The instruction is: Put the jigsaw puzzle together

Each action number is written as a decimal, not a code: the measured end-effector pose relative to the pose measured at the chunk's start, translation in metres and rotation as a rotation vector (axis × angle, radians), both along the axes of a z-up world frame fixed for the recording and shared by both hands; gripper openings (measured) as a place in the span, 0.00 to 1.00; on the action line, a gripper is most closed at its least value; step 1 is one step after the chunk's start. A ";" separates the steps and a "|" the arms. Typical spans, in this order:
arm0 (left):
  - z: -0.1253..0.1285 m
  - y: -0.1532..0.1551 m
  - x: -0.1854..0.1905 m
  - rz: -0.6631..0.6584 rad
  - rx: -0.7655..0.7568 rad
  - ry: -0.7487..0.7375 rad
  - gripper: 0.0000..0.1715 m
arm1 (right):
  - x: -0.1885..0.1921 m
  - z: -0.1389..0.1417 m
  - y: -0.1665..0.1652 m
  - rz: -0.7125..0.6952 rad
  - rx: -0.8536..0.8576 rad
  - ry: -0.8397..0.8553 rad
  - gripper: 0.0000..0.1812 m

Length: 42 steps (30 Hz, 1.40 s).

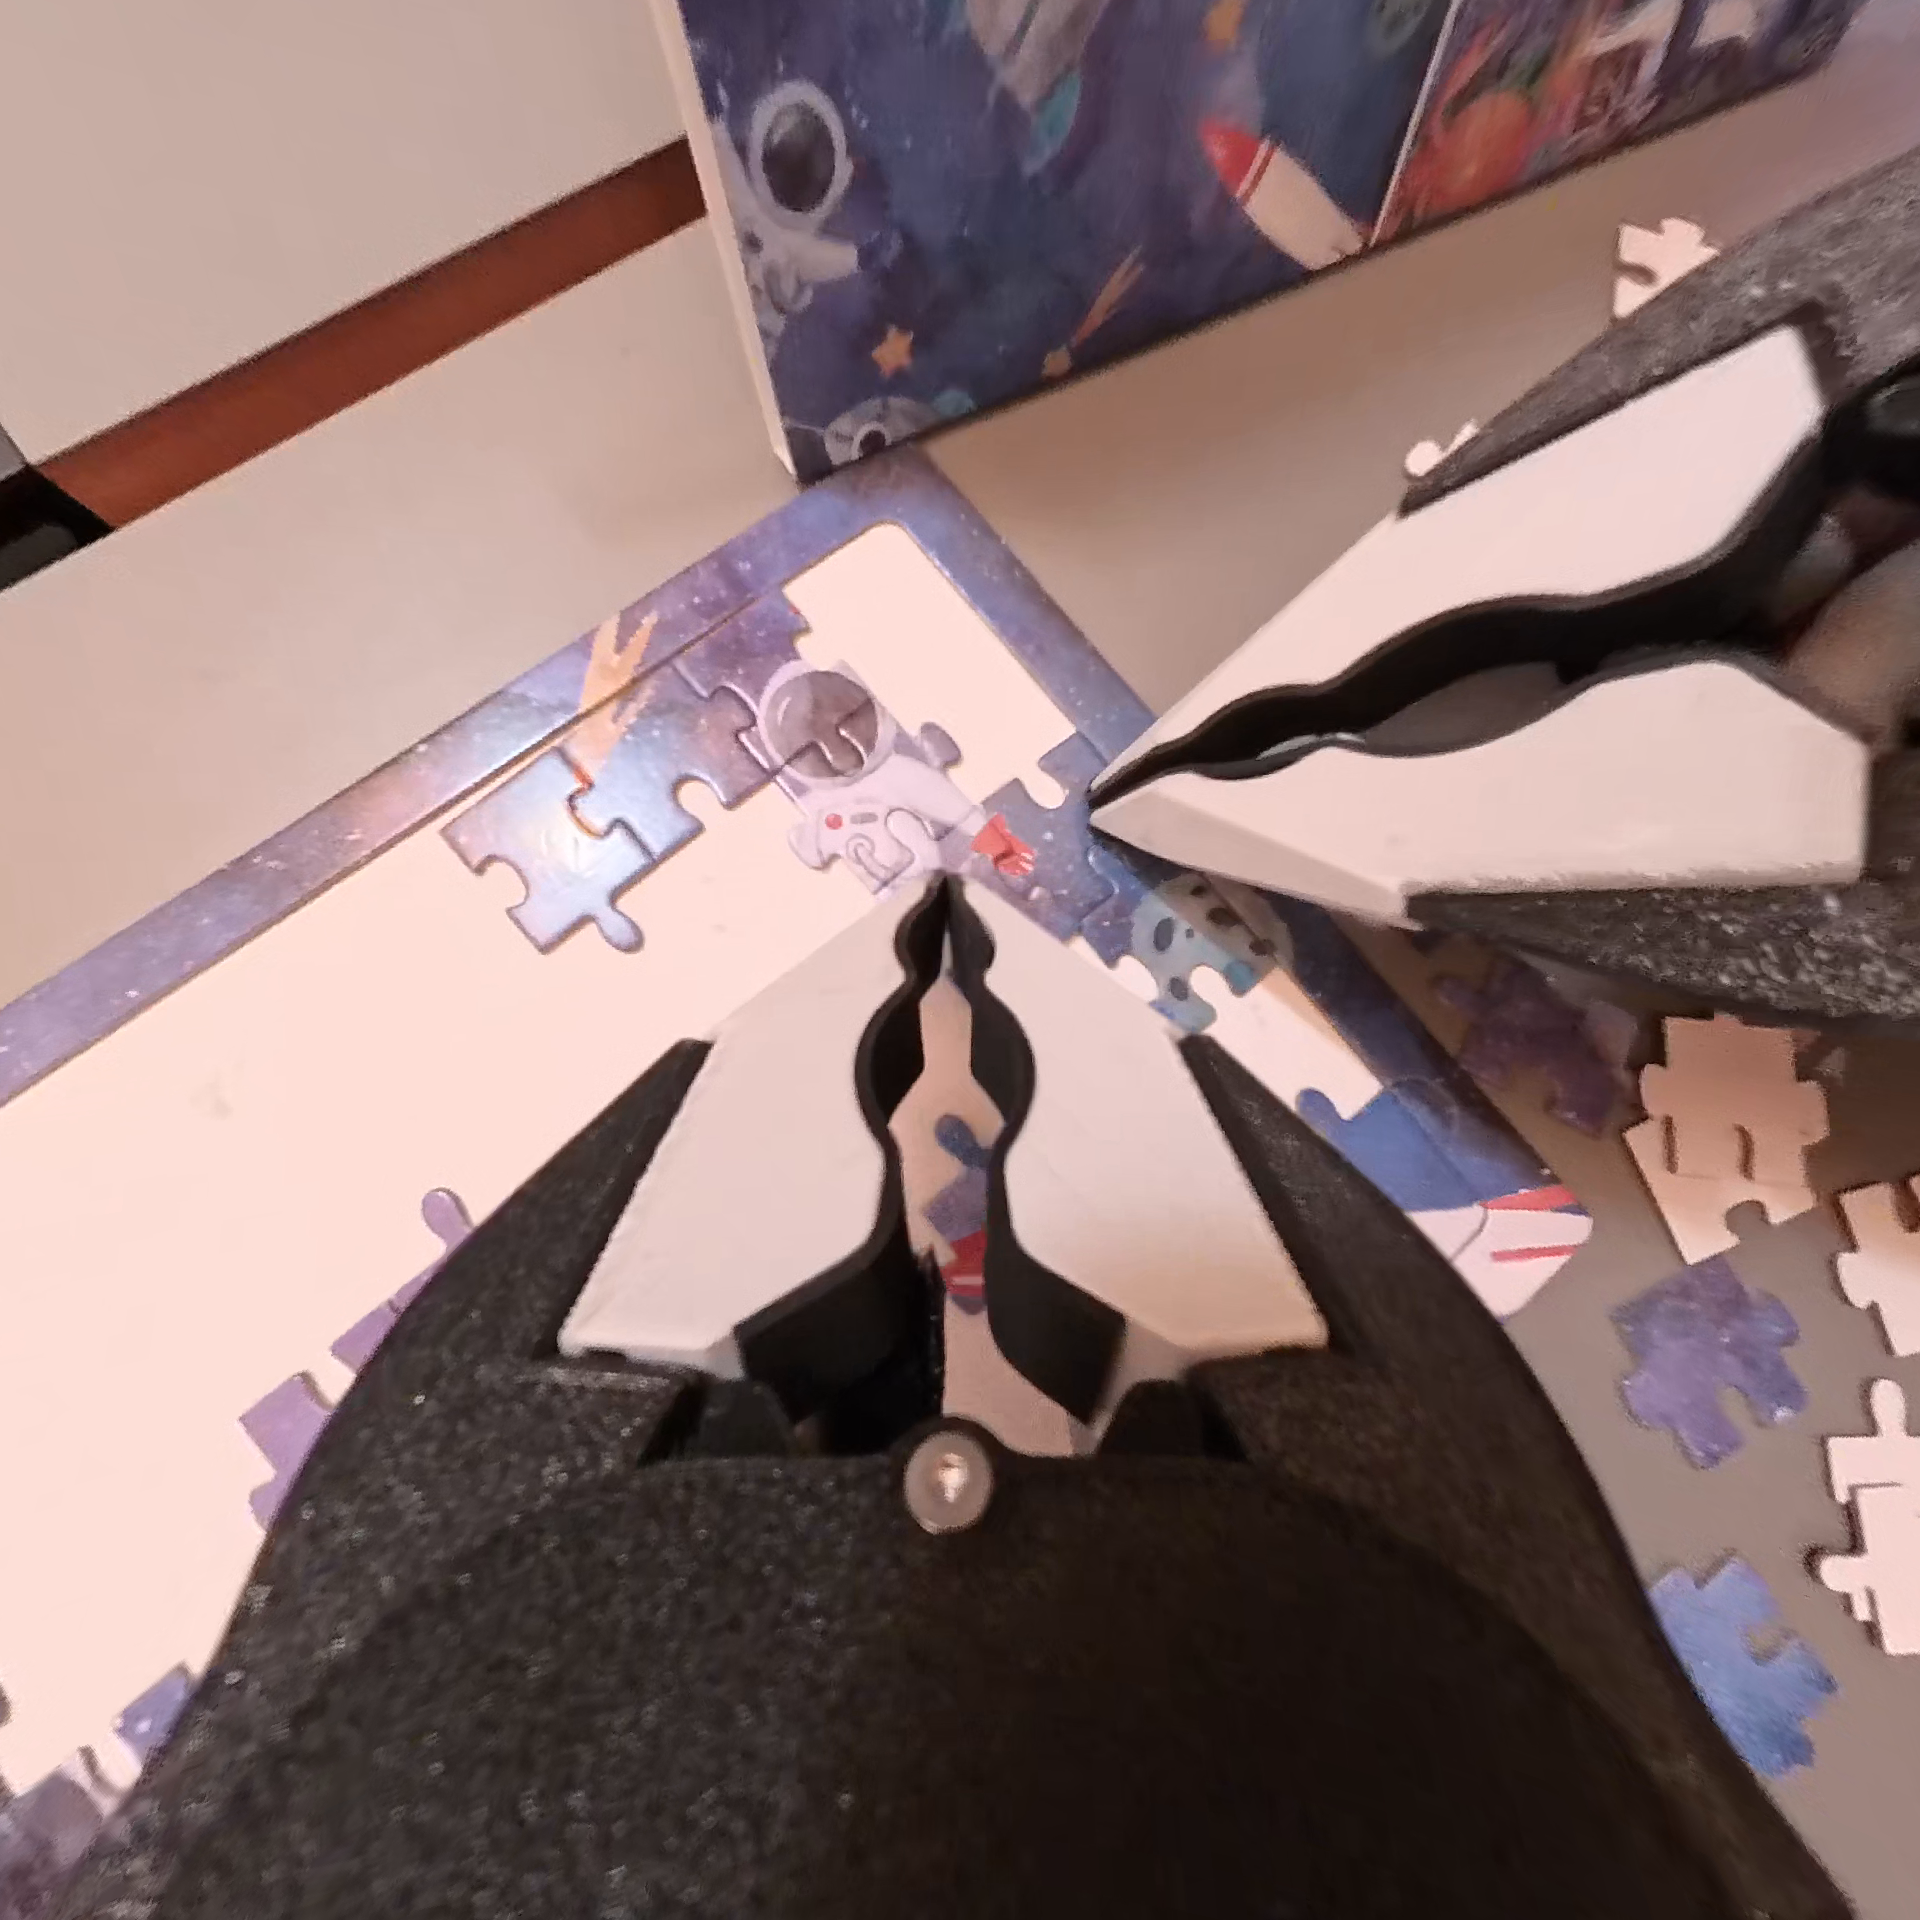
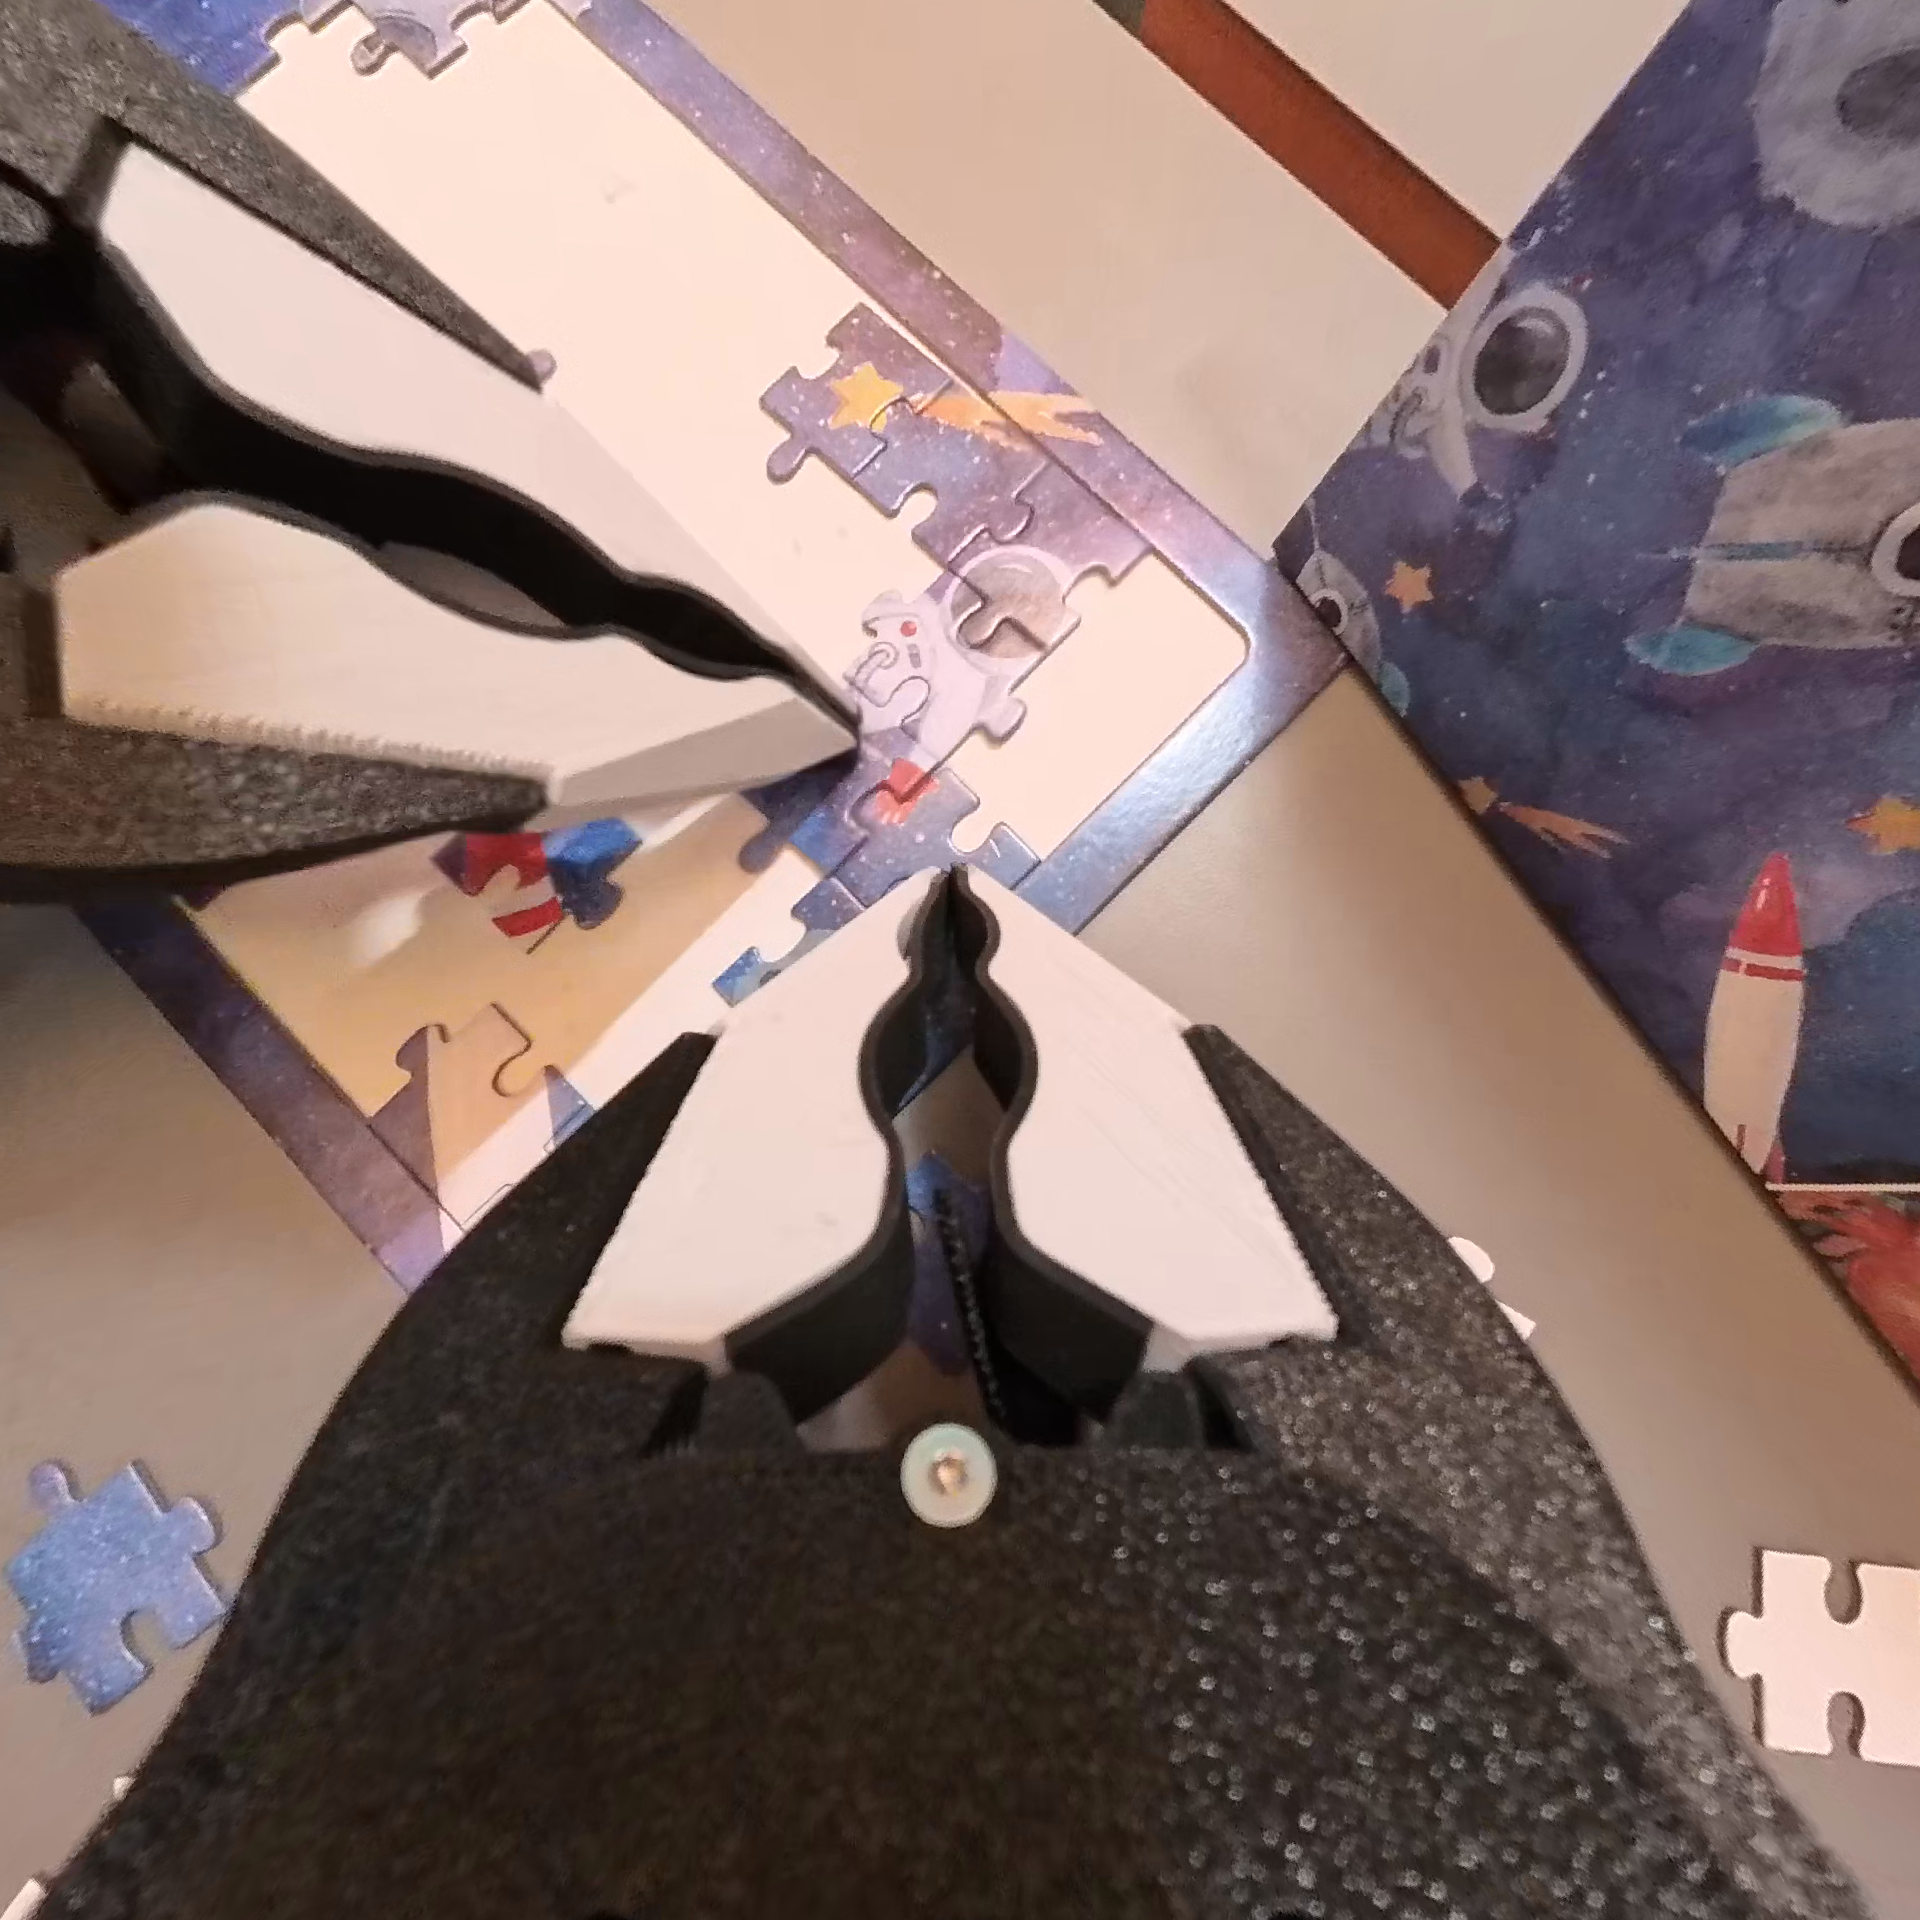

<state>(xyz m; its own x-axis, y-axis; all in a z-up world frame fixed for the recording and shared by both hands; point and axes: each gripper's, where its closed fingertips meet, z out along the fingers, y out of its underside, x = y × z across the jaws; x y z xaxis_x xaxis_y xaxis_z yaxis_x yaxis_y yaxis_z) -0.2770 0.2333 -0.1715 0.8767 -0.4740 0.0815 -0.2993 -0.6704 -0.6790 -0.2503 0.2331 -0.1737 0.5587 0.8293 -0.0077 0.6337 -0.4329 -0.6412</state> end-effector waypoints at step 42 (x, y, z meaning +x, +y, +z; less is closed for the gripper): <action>0.010 0.025 -0.046 0.127 -0.005 -0.015 0.00 | 0.000 0.000 0.000 0.005 -0.019 0.035 0.00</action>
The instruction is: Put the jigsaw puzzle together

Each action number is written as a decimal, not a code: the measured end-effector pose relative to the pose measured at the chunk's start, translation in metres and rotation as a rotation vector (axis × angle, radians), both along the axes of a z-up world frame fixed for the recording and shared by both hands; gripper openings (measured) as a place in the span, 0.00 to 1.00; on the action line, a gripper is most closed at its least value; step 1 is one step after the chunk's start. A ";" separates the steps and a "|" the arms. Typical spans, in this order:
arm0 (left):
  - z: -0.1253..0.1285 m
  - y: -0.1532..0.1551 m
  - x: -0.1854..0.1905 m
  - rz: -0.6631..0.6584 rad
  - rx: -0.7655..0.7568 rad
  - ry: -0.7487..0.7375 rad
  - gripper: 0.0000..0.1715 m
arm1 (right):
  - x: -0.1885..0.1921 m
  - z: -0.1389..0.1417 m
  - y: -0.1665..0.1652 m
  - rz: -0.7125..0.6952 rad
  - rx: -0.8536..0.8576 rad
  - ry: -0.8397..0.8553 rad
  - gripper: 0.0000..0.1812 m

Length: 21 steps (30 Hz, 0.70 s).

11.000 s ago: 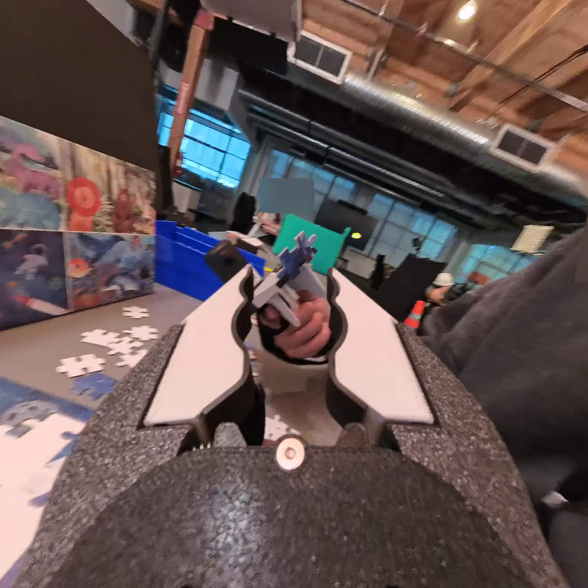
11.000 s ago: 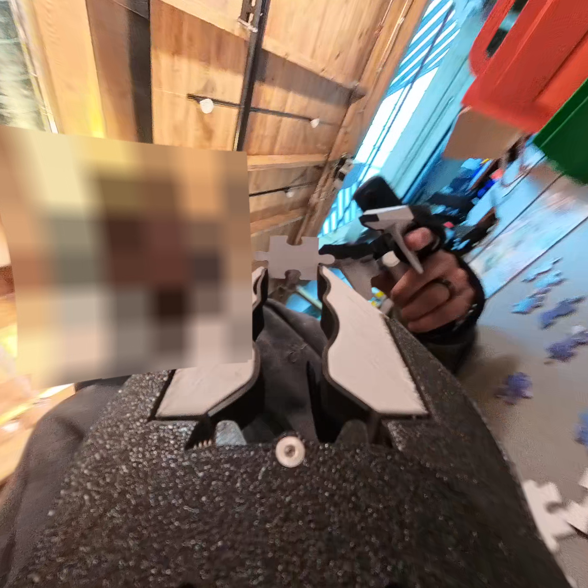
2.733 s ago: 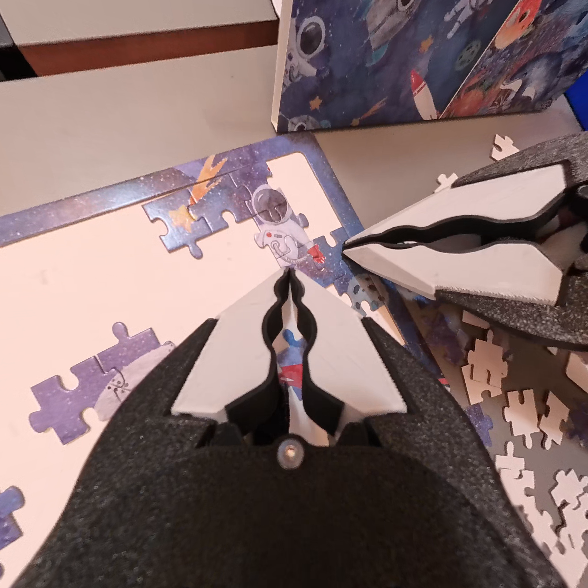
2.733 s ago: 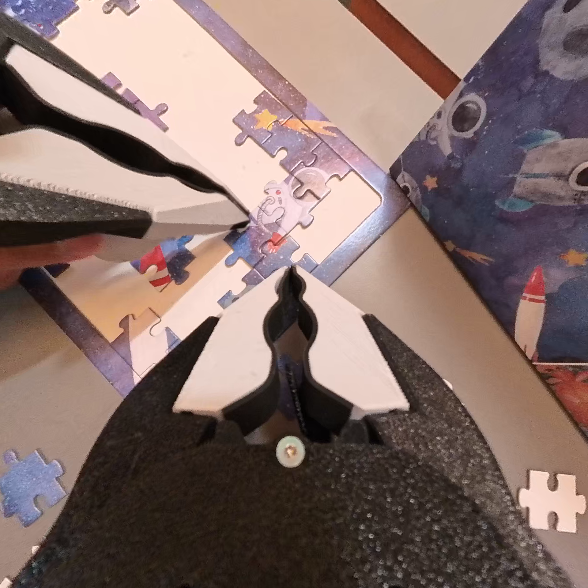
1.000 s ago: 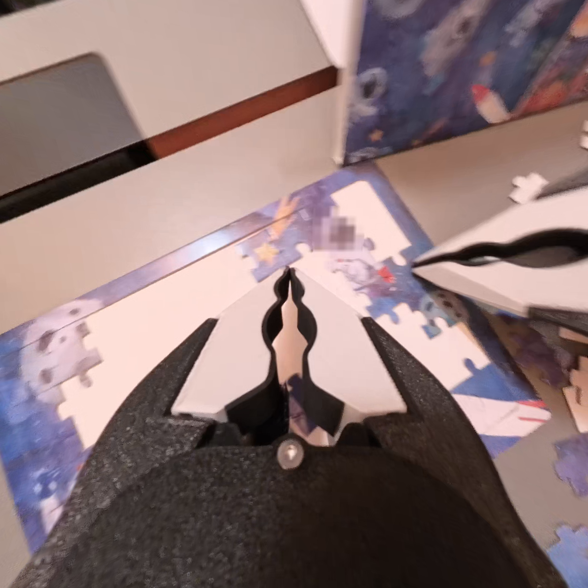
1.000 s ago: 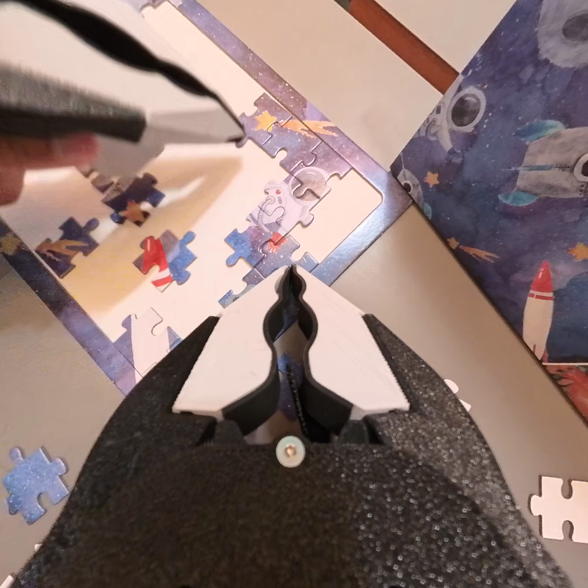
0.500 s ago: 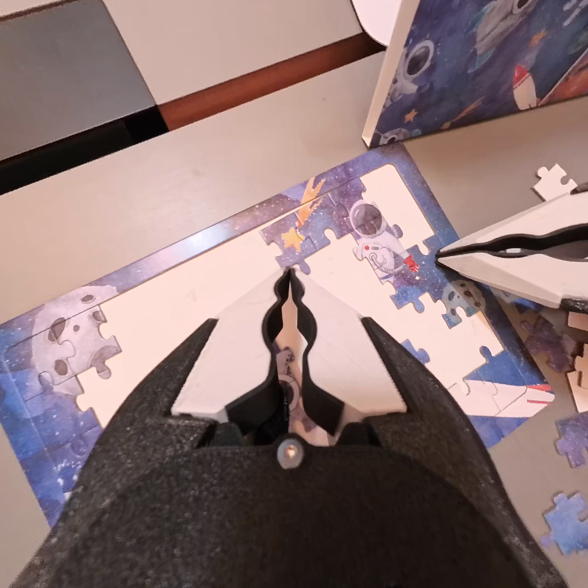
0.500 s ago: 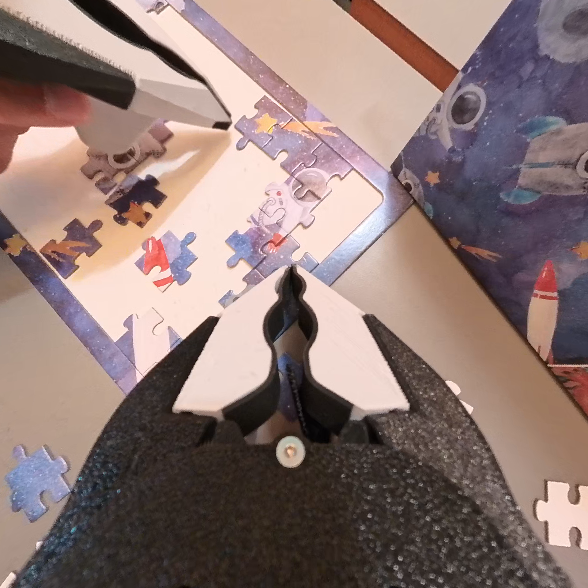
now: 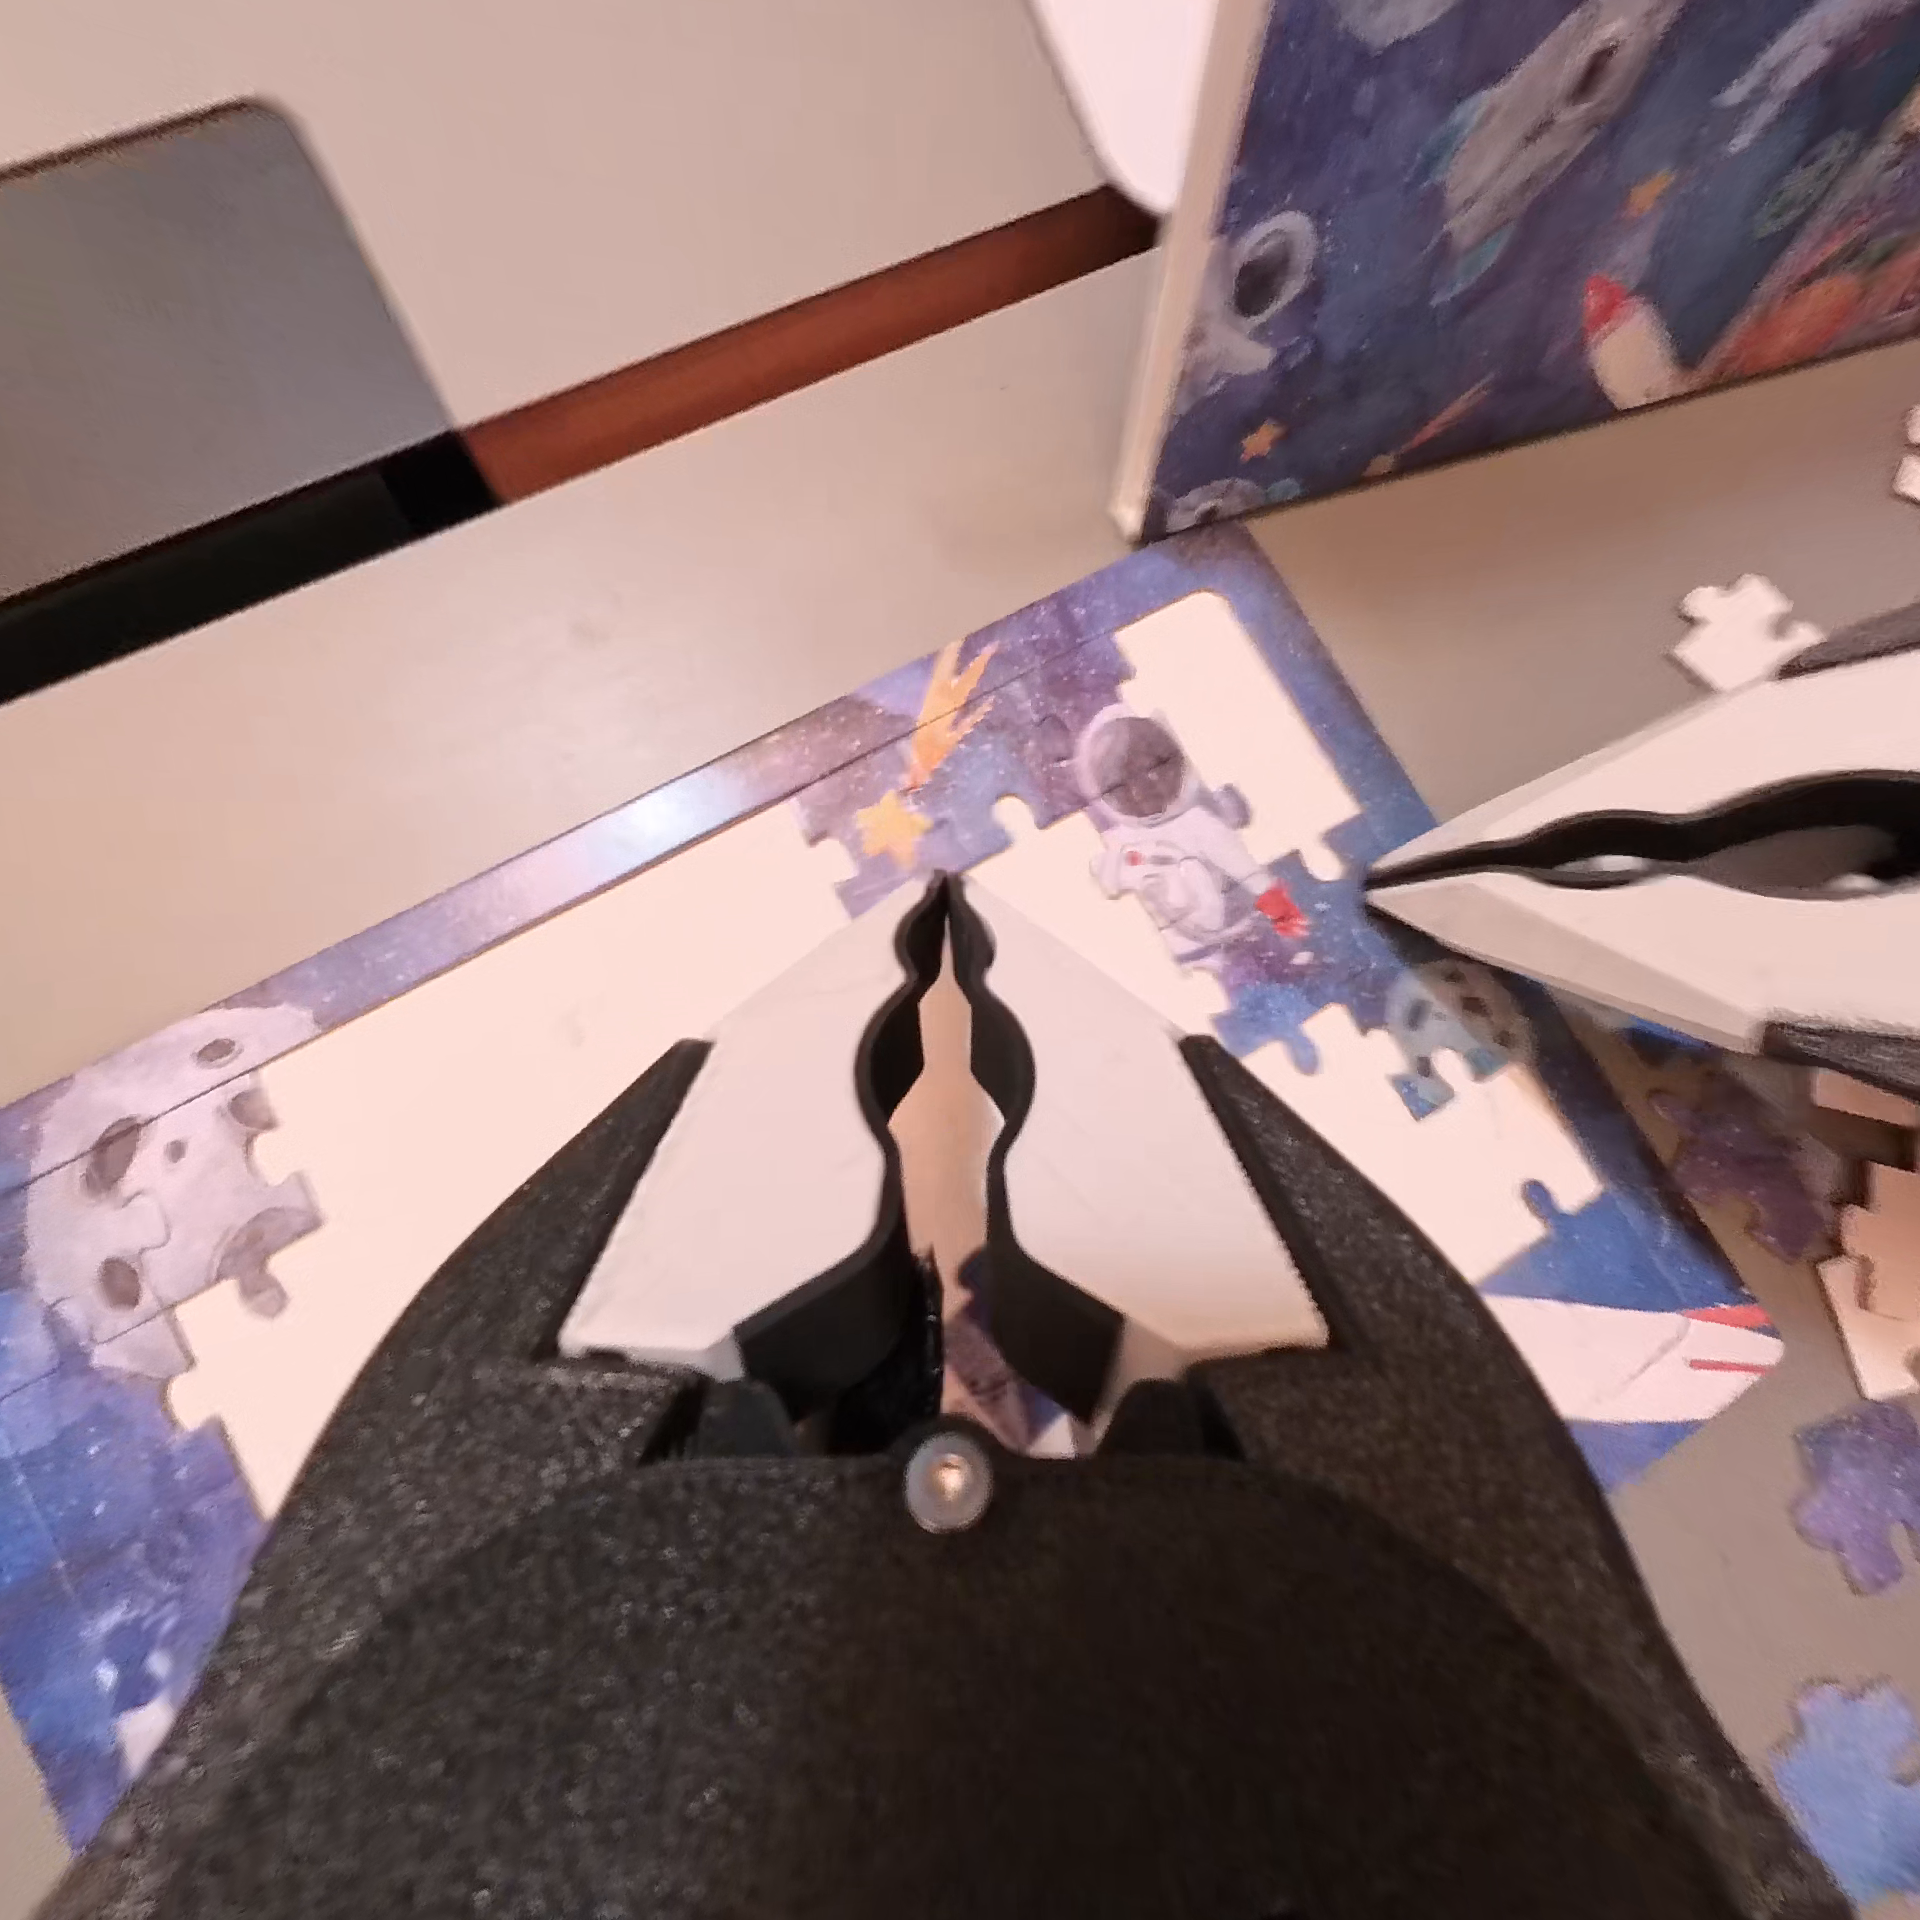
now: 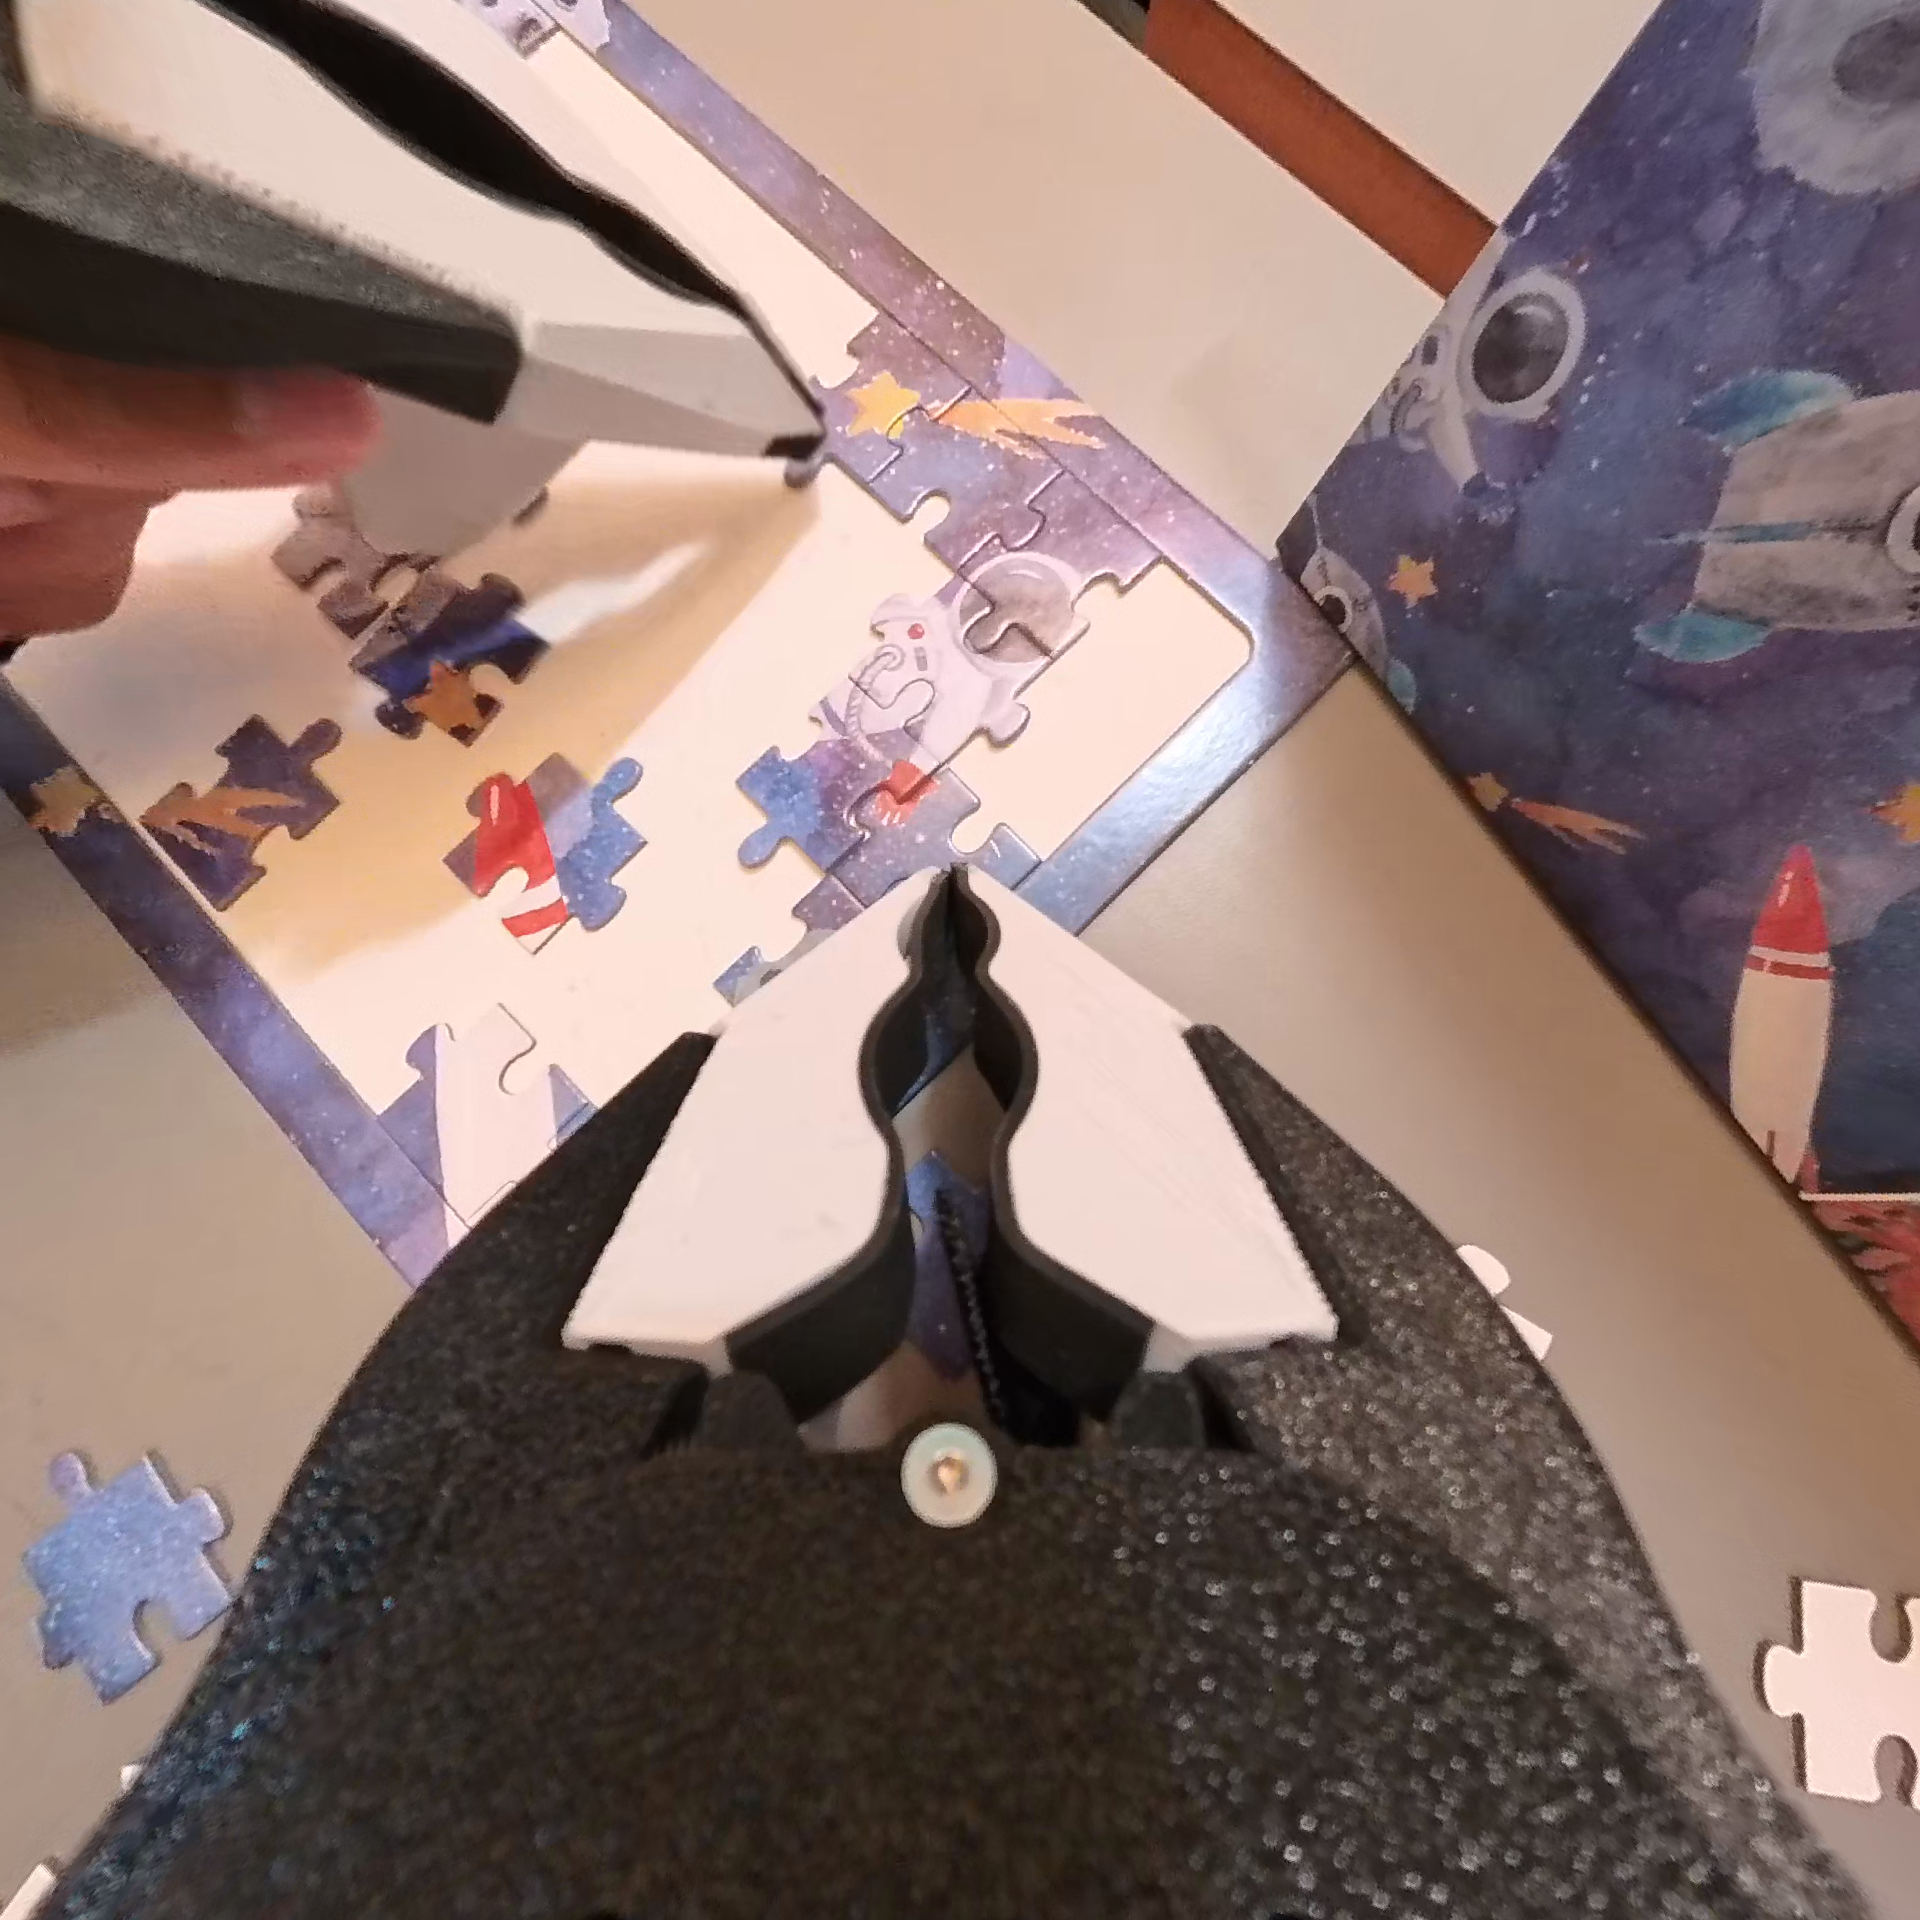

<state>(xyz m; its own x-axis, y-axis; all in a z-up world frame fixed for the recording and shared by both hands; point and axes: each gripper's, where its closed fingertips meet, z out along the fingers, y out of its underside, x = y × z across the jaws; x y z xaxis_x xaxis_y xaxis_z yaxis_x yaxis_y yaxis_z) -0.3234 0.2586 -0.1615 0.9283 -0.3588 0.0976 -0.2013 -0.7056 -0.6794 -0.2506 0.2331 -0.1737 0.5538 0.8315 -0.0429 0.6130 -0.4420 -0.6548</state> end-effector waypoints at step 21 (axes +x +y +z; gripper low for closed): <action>-0.010 -0.026 0.048 -0.245 -0.060 0.110 0.00 | 0.000 0.000 0.000 -0.001 0.000 0.003 0.00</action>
